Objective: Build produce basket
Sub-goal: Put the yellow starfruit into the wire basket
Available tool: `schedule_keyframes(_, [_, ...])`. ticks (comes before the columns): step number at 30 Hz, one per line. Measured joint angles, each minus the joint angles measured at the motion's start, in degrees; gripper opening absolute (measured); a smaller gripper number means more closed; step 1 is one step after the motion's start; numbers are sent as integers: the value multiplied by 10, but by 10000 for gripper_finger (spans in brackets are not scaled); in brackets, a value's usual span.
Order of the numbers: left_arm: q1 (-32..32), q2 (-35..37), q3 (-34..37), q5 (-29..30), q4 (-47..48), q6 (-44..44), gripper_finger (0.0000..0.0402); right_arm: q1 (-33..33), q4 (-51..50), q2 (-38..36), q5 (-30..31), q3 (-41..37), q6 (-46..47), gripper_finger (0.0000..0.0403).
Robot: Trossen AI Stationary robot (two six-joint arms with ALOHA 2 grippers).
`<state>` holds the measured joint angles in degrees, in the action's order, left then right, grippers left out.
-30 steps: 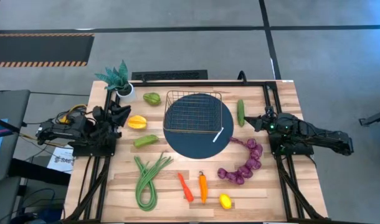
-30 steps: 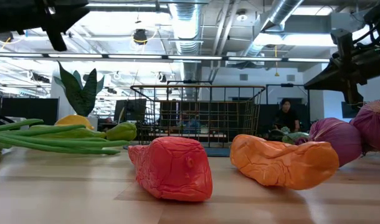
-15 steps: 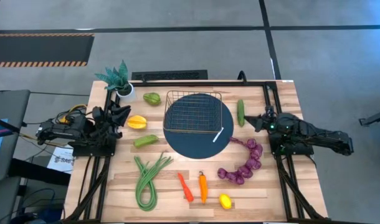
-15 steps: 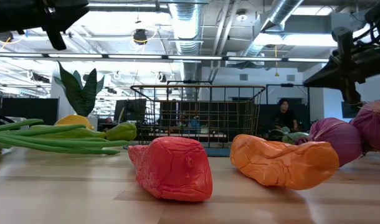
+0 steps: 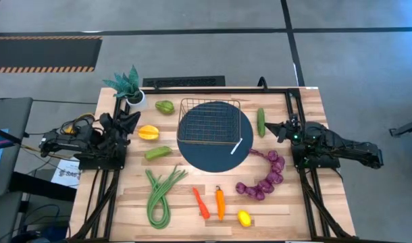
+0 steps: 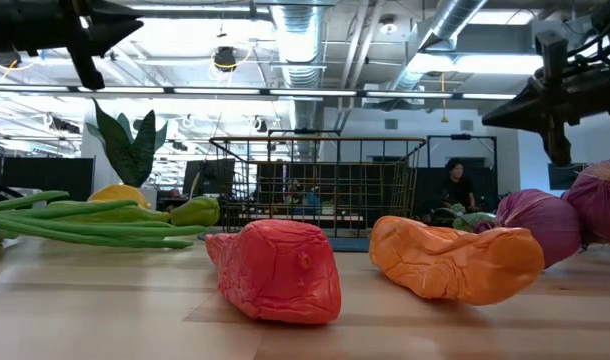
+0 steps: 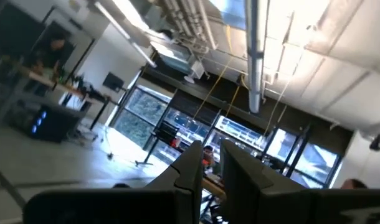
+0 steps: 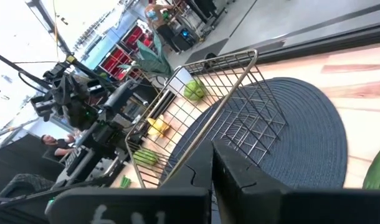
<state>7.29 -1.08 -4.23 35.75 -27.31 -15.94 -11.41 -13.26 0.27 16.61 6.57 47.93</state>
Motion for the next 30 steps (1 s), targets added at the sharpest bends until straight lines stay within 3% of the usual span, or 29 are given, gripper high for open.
schedule_keyframes(7, [0, 0, 0, 24, 0, -74, 42, 0, 0, 0, 0, 0, -5, 26])
schedule_keyframes(18, [0, 0, 0, 32, 13, -78, 42, 0, 0, 0, 0, 0, -19, 26])
schedule_keyframes(23, [0, 0, 0, 12, 13, -46, 42, 0, 0, 0, 0, 0, -20, 26])
schedule_keyframes(27, [0, 0, 0, 7, 13, -95, 42, 0, 0, 0, 0, 0, -20, 26])
schedule_keyframes(30, [0, 0, 0, -45, 3, -79, 42, 0, 0, 0, 0, 0, -20, 26])
